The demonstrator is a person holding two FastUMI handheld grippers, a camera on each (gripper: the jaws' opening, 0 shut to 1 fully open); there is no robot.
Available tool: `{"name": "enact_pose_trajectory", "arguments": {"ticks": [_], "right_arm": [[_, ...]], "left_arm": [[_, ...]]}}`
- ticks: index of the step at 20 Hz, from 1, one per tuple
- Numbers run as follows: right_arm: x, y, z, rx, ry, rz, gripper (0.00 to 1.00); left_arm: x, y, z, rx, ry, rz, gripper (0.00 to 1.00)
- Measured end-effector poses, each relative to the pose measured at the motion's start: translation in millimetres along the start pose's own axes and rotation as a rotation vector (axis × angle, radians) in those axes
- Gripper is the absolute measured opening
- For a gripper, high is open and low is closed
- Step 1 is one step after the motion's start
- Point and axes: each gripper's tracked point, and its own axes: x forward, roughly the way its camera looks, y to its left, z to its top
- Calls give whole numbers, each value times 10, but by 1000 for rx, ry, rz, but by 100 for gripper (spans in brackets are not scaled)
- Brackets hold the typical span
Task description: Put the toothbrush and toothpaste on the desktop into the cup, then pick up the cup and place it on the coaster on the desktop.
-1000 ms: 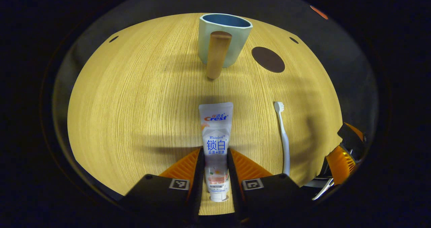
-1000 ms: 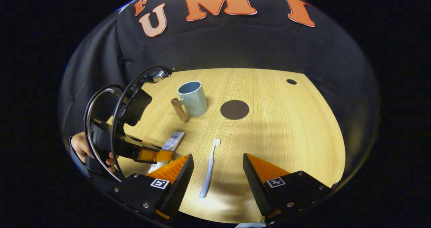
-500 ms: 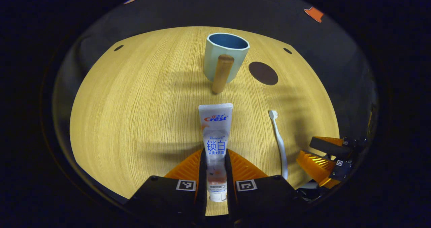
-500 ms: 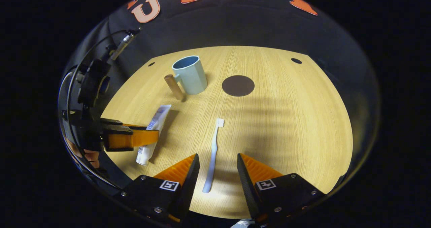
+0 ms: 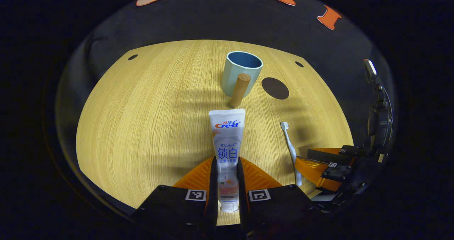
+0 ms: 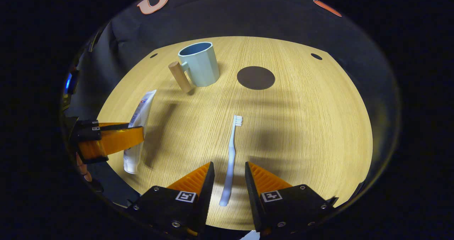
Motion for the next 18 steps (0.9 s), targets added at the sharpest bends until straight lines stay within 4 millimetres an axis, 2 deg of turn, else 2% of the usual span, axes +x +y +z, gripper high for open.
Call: {"name": "enact_pose_trajectory", "arguments": {"ticks": [4,5,8,9,11,15,18], "right_arm": [[141,79,-35,-3,32,-11,43],[165,74,-49,-11,38,-15,47],[229,8,-73,-23,45,-62,41],[264,24,-47,-29,30,-57,31],[249,19,-33,-58,21,-59,23],[244,-13,-9,-56,-26,-46,11],[186,-36,11,1,-78,16,6]], "left_arm": [[-55,45,21,4,-22,-3,29],[-65,56,37,9,-28,-2,29],[-117,86,91,10,-54,-6,29],[-141,92,97,11,-62,-8,29],[-155,63,102,16,-75,-22,29],[-230,61,179,54,-129,2,29],[-290,50,276,78,-191,4,29]]}}
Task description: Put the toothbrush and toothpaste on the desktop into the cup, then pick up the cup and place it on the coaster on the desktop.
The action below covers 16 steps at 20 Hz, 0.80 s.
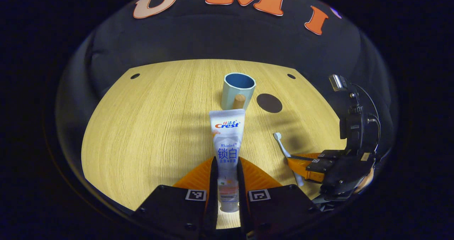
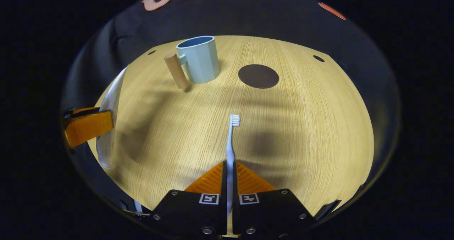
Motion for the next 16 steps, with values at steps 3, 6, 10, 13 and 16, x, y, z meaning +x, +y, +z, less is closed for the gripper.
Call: {"name": "enact_pose_trajectory", "arguments": {"ticks": [3,6,10,13,16], "right_arm": [[-44,-13,91,17,-82,19,6],[-163,-45,228,4,-179,34,6],[-178,-25,304,-25,-254,40,5],[-268,-6,394,-60,-325,48,5],[-337,-19,478,-60,-373,42,5]], "left_arm": [[83,41,148,32,-91,26,29],[112,81,388,42,-219,67,29],[99,77,813,-8,-375,69,29],[165,58,980,-15,-468,70,29],[197,16,1143,-25,-549,59,28]]}}
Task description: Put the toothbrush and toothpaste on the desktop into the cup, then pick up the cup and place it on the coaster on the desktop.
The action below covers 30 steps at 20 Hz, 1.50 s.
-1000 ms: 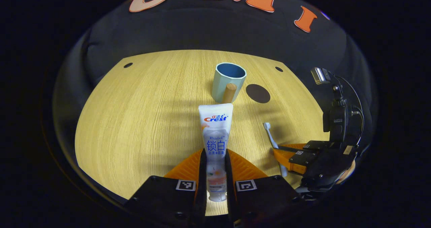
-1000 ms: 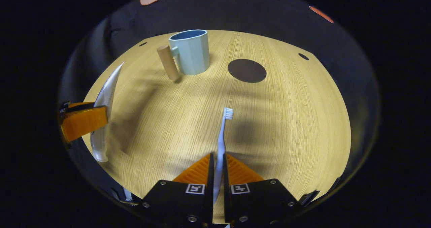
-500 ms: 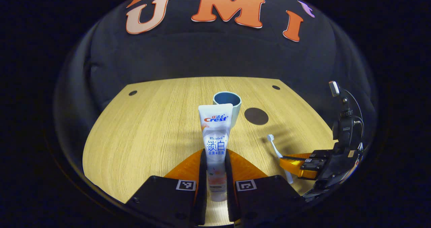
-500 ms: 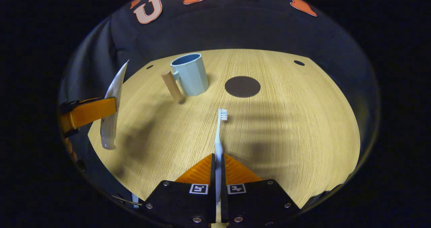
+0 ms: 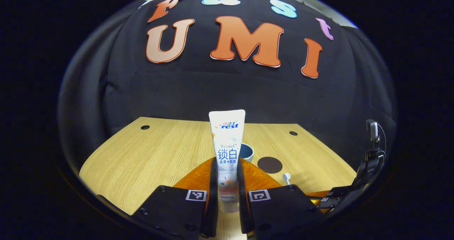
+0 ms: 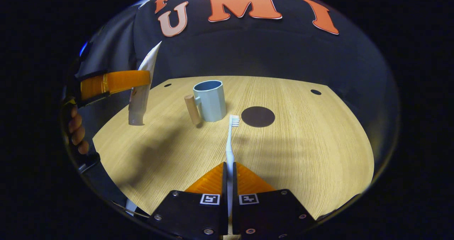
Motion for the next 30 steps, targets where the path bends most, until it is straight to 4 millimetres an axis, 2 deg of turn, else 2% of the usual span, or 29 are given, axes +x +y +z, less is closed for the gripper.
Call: {"name": "enact_pose_trajectory", "arguments": {"ticks": [4,11,13,19,24,30], "right_arm": [[-5,-27,108,25,-43,14,5],[-88,-130,513,72,-139,48,5],[-79,-191,597,66,-158,41,5],[18,-361,812,62,-204,21,5],[98,-458,987,67,-249,18,5],[157,-427,1257,52,-331,39,5]], "left_arm": [[119,-10,134,-1,-69,1,30],[343,-127,333,-42,-129,-35,29],[371,-199,355,-57,-127,-57,29],[580,-232,434,-27,-166,-79,29],[690,-286,389,-35,-158,-106,29],[760,-279,280,-61,-120,-105,29]]}}
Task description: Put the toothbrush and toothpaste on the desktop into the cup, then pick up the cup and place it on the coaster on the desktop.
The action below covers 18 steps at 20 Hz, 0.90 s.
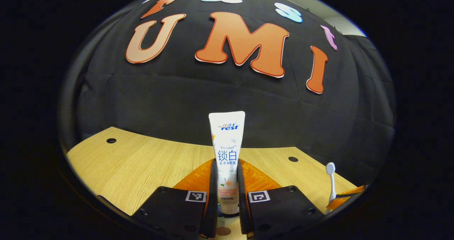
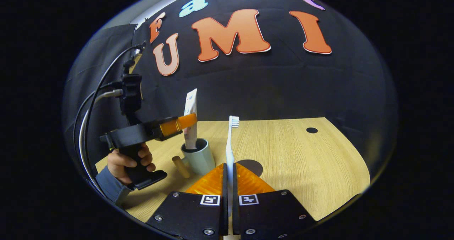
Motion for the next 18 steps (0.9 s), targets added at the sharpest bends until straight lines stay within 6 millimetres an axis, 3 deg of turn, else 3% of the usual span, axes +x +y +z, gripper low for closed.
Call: {"name": "enact_pose_trajectory", "arguments": {"ticks": [5,10,18], "right_arm": [[175,56,156,9,-71,16,5],[377,266,384,65,-157,71,5],[708,476,848,104,-347,116,5]], "left_arm": [[-62,-17,-183,-24,102,-16,33],[-142,-36,-280,-20,150,-52,39],[-281,-27,-191,3,126,-89,49]]}}
